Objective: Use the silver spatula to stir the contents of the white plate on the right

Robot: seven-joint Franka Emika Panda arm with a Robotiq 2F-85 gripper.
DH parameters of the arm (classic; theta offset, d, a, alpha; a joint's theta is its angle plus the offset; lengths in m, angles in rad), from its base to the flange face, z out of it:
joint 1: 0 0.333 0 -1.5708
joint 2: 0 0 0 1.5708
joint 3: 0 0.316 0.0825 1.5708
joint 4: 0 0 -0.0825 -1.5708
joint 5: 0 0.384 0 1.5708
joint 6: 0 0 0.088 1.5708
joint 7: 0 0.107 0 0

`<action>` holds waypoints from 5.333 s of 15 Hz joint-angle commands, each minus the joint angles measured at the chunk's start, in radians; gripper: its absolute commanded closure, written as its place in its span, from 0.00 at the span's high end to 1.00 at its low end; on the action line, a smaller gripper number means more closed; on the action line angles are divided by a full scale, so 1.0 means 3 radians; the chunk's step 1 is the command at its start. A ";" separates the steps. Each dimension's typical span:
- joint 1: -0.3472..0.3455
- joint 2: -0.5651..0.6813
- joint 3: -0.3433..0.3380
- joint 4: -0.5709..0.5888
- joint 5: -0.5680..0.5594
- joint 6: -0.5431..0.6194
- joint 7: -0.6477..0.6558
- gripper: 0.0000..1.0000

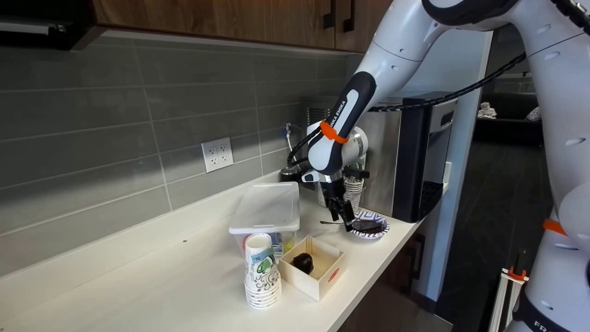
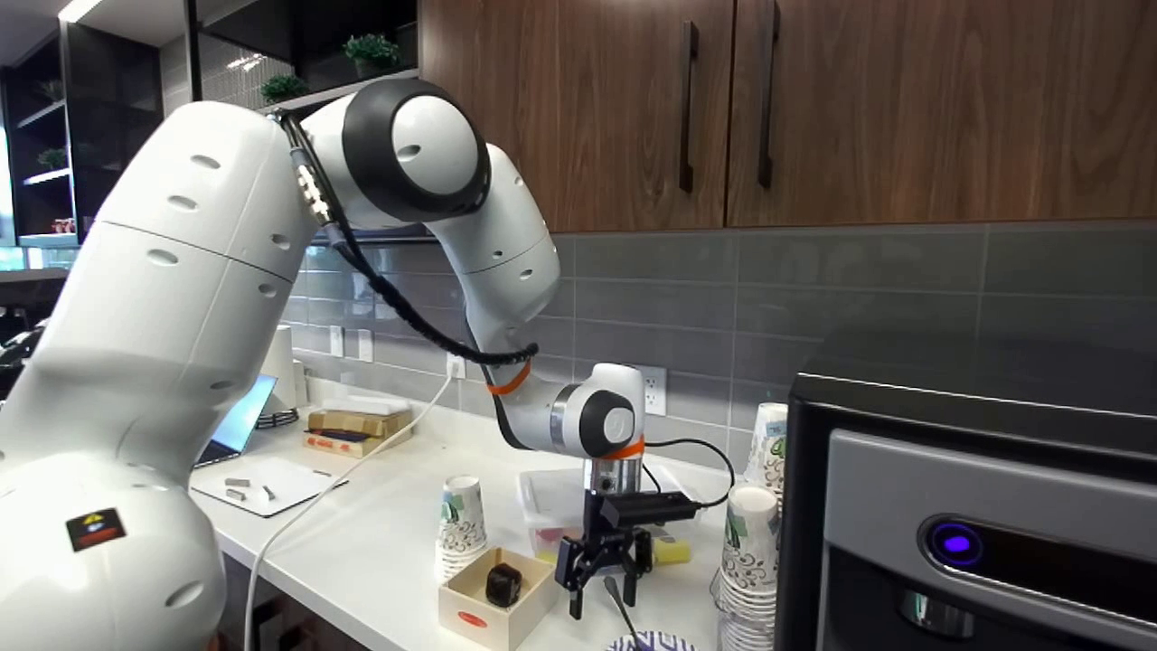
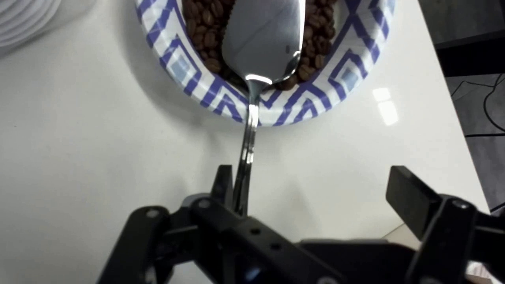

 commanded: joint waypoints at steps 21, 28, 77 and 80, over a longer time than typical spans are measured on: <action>-0.0027 0.0574 0.0149 0.0799 -0.0177 -0.0319 -0.0008 0.00; -0.0018 0.0562 0.0160 0.0844 -0.0206 -0.0490 -0.0012 0.01; -0.0310 0.0070 0.0174 0.0554 0.0594 -0.1515 -0.2448 0.01; -0.0303 0.0080 0.0188 0.0542 0.0589 -0.1329 -0.2449 0.01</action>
